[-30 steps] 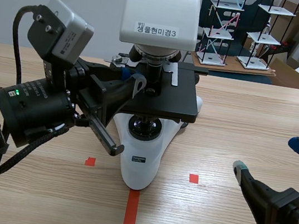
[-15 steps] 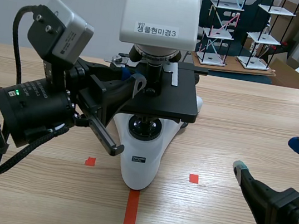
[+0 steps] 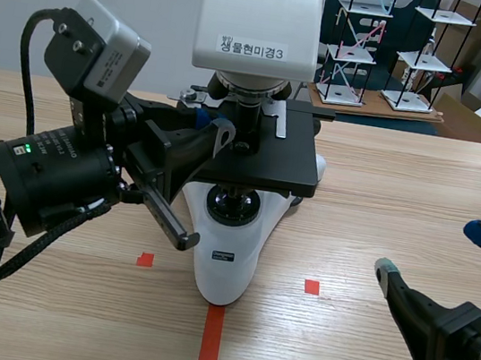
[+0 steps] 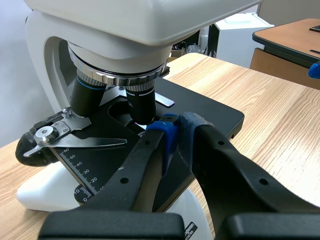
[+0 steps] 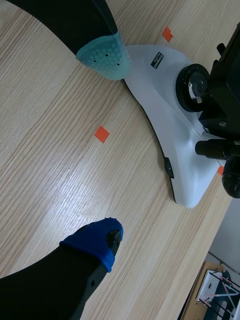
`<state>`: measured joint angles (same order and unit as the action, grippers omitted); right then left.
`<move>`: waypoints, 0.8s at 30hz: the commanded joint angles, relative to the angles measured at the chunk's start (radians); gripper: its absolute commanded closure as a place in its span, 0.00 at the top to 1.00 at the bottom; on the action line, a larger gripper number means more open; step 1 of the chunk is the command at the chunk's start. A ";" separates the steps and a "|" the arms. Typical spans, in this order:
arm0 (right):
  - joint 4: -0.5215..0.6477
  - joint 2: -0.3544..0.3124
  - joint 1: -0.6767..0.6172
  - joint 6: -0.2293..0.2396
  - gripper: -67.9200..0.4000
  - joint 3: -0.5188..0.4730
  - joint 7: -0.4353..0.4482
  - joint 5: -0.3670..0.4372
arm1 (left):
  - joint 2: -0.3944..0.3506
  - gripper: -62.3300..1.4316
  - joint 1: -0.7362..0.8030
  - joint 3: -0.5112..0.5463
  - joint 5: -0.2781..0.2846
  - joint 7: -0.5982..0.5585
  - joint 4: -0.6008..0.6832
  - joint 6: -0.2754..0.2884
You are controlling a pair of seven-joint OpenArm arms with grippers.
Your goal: Return to the home posture
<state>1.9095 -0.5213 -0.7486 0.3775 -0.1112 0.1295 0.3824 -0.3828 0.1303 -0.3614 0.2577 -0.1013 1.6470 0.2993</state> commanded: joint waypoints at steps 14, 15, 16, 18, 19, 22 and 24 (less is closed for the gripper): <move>0.014 -0.002 0.000 -0.004 0.90 -0.009 0.014 0.008 | -0.003 0.05 0.210 0.195 -0.009 -0.154 0.027 0.080; 0.014 -0.002 0.000 -0.004 0.90 -0.009 0.014 0.008 | -0.004 0.05 0.238 0.216 -0.011 -0.167 0.034 0.092; 0.014 -0.002 0.000 -0.004 0.90 -0.009 0.014 0.008 | -0.006 0.05 0.265 0.234 -0.013 -0.183 0.044 0.095; 0.014 -0.002 0.000 -0.004 0.90 -0.009 0.014 0.008 | -0.021 0.05 0.323 0.266 -0.016 -0.219 0.071 0.098; 0.014 -0.002 0.000 -0.004 0.90 -0.009 0.014 0.008 | -0.030 0.05 0.354 0.282 -0.017 -0.238 0.086 0.097; 0.014 -0.002 0.000 -0.004 0.90 -0.009 0.014 0.008 | -0.058 0.05 0.441 0.327 -0.019 -0.301 0.121 0.098; 0.014 -0.002 0.000 -0.004 0.90 -0.009 0.014 0.007 | -0.071 0.05 0.495 0.358 -0.034 -0.337 0.138 0.097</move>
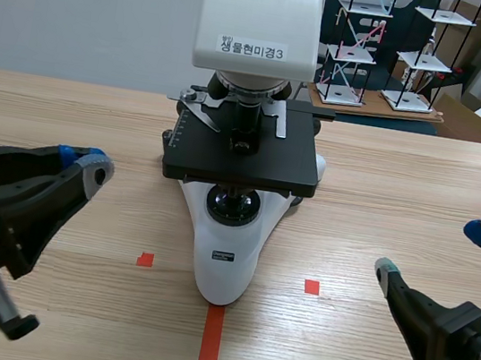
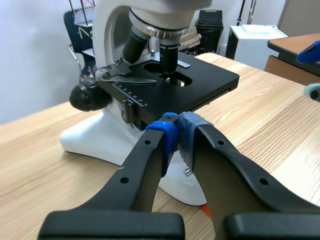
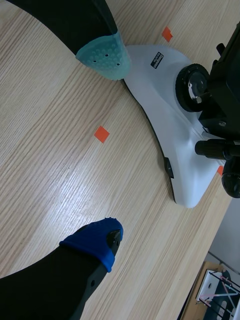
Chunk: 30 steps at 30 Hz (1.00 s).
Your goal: Return to the home posture
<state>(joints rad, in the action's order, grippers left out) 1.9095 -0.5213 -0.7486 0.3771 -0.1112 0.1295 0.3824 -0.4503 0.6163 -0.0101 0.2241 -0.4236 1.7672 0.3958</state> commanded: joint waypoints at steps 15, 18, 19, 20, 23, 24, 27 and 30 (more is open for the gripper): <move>0.014 -0.002 0.000 -0.003 0.90 -0.009 0.014 0.007 | 0.006 0.74 0.373 0.205 -0.117 -0.327 0.037 0.000; 0.014 -0.002 0.000 -0.003 0.90 -0.009 0.014 0.007 | 0.019 0.90 0.430 0.239 -0.116 -0.409 0.037 0.000; 0.014 -0.002 0.000 -0.003 0.90 -0.009 0.014 0.007 | 0.024 0.92 0.444 0.249 -0.117 -0.424 0.037 0.000; 0.014 -0.002 0.000 -0.003 0.90 -0.009 0.014 0.008 | 0.029 0.92 0.455 0.257 -0.117 -0.433 0.037 0.000; 0.014 -0.002 0.000 -0.003 0.90 -0.009 0.014 0.007 | 0.037 0.92 0.476 0.276 -0.116 -0.441 0.037 0.000; 0.014 -0.002 0.000 -0.003 0.90 -0.009 0.014 0.007 | 0.037 0.92 0.479 0.277 -0.116 -0.440 0.037 0.000; 0.014 -0.002 0.000 -0.003 0.90 -0.009 0.014 0.007 | 0.037 0.92 0.478 0.279 -0.117 -0.440 0.037 0.000; 0.014 -0.002 0.000 -0.003 0.90 -0.009 0.014 0.007 | 0.037 0.92 0.478 0.280 -0.116 -0.440 0.037 0.000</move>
